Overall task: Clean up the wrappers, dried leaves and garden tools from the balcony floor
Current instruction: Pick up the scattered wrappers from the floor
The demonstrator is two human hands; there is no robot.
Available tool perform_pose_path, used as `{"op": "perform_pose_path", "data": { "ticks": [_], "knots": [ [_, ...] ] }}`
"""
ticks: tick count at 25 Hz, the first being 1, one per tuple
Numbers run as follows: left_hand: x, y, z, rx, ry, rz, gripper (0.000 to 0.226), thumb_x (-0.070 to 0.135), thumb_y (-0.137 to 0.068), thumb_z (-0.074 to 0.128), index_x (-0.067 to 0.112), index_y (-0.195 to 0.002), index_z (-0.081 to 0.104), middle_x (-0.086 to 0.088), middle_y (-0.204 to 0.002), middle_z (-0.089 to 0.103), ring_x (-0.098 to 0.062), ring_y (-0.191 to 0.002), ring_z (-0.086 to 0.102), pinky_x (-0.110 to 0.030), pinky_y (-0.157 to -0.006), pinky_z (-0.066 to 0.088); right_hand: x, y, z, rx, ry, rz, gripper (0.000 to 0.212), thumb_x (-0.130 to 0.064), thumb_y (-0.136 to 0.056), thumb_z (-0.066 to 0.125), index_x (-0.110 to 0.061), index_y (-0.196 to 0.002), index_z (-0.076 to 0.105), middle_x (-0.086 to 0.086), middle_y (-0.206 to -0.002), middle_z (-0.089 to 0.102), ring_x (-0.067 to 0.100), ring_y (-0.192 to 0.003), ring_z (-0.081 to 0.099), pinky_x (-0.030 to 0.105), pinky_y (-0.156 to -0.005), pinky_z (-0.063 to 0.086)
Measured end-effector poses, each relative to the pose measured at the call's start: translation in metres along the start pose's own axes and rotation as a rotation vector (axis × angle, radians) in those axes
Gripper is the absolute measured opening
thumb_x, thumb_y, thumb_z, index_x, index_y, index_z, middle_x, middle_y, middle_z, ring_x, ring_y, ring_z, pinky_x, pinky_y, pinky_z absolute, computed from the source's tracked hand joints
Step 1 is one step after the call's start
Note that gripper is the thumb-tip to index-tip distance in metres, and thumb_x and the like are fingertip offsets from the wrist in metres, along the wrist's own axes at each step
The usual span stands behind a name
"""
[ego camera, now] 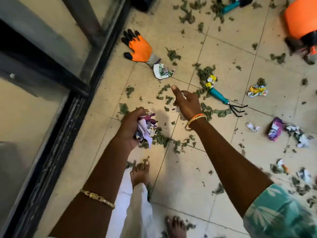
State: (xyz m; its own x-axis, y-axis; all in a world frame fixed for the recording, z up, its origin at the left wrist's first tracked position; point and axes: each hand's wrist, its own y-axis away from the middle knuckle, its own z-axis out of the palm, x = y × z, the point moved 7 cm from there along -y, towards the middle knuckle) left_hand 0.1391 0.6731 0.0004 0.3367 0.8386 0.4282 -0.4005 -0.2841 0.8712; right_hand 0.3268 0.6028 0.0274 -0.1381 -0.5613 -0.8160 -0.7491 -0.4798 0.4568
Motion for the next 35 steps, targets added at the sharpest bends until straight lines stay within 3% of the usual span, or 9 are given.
{"op": "perform_pose_path", "data": {
  "ticks": [2, 6, 9, 13, 17, 21, 27, 31, 35],
  "knots": [
    [0.002, 0.053, -0.001, 0.079, 0.062, 0.017, 0.030, 0.037, -0.086, 0.063, 0.011, -0.102, 0.066, -0.017, -0.105, 0.062, -0.030, -0.092, 0.059, -0.048, -0.099, 0.044, -0.019, 0.048, -0.004, -0.064, -0.108, 0.099, 0.035, -0.036, -0.089, 0.061, -0.015, -0.061, 0.059, 0.004, -0.052, 0.058, 0.007, -0.050, 0.061, 0.024, -0.060, 0.053],
    [0.006, 0.162, -0.001, 0.215, 0.137, 0.114, 0.062, 0.039, -0.056, 0.078, 0.004, -0.106, 0.066, -0.016, -0.097, 0.070, -0.028, -0.080, 0.066, -0.032, -0.069, 0.053, -0.062, 0.134, -0.022, -0.141, -0.122, 0.125, 0.033, -0.023, -0.088, 0.065, -0.014, -0.057, 0.054, -0.001, -0.044, 0.057, 0.011, -0.039, 0.051, 0.030, -0.057, 0.047],
    [0.000, 0.241, -0.013, 0.321, 0.162, 0.208, 0.012, 0.015, -0.081, 0.069, 0.006, -0.083, 0.063, -0.004, -0.055, 0.066, -0.015, -0.046, 0.062, -0.019, -0.047, 0.047, -0.097, 0.209, -0.031, -0.221, -0.112, 0.115, 0.037, -0.032, -0.083, 0.069, -0.014, -0.055, 0.053, -0.004, -0.040, 0.050, 0.014, -0.037, 0.041, 0.021, -0.044, 0.038],
    [-0.040, 0.329, -0.045, 0.455, 0.226, 0.231, 0.014, 0.012, -0.085, 0.062, 0.008, -0.072, 0.064, -0.001, -0.050, 0.061, -0.015, -0.044, 0.059, -0.020, -0.049, 0.046, -0.106, 0.303, -0.020, -0.353, -0.046, 0.156, 0.040, -0.038, -0.083, 0.068, -0.014, -0.056, 0.050, -0.004, -0.038, 0.044, 0.013, -0.033, 0.035, 0.017, -0.039, 0.030],
    [-0.129, 0.373, -0.098, 0.544, 0.388, 0.190, 0.018, 0.026, -0.078, 0.066, 0.017, -0.062, 0.069, -0.012, -0.074, 0.065, -0.029, -0.073, 0.062, -0.038, -0.071, 0.051, -0.076, 0.375, 0.014, -0.484, 0.083, 0.232, 0.037, -0.038, -0.085, 0.066, -0.014, -0.061, 0.052, -0.001, -0.043, 0.046, 0.012, -0.032, 0.037, 0.019, -0.042, 0.030],
    [-0.229, 0.408, -0.161, 0.608, 0.764, 0.135, 0.013, 0.022, -0.079, 0.070, 0.011, -0.085, 0.066, -0.017, -0.083, 0.065, -0.028, -0.061, 0.060, -0.033, -0.066, 0.049, -0.036, 0.440, 0.074, -0.686, 0.164, 0.290, 0.021, -0.028, -0.068, 0.068, -0.010, -0.074, 0.059, 0.000, -0.054, 0.053, 0.015, -0.051, 0.048, 0.024, -0.049, 0.042],
    [-0.382, 0.453, -0.255, 0.646, 1.017, 0.075, 0.065, 0.042, -0.069, 0.073, 0.009, -0.123, 0.059, -0.014, -0.084, 0.064, -0.027, -0.063, 0.061, -0.031, -0.067, 0.047, 0.027, 0.574, 0.177, -0.989, 0.255, 0.441, 0.024, 0.004, -0.060, 0.052, -0.009, -0.079, 0.050, 0.012, -0.071, 0.052, 0.026, -0.061, 0.051, 0.024, -0.045, 0.046],
    [-0.453, 0.472, -0.324, 0.671, 1.201, 0.154, 0.031, 0.043, -0.083, 0.063, 0.020, -0.104, 0.066, -0.003, -0.082, 0.064, -0.015, -0.059, 0.061, -0.023, -0.059, 0.048, 0.074, 0.656, 0.238, -1.154, 0.412, 0.415, 0.026, 0.014, -0.082, 0.046, -0.012, -0.084, 0.053, 0.010, -0.076, 0.057, 0.026, -0.066, 0.056, 0.024, -0.042, 0.052],
    [-0.493, 0.475, -0.379, 0.625, 1.351, 0.283, 0.036, 0.042, -0.078, 0.063, 0.020, -0.107, 0.065, -0.003, -0.089, 0.072, -0.017, -0.072, 0.066, -0.030, -0.072, 0.054, 0.117, 0.709, 0.296, -1.184, 0.484, 0.386, 0.025, 0.004, -0.085, 0.055, -0.020, -0.079, 0.054, 0.004, -0.074, 0.058, 0.019, -0.063, 0.057, 0.031, -0.054, 0.055]
  ]
}}
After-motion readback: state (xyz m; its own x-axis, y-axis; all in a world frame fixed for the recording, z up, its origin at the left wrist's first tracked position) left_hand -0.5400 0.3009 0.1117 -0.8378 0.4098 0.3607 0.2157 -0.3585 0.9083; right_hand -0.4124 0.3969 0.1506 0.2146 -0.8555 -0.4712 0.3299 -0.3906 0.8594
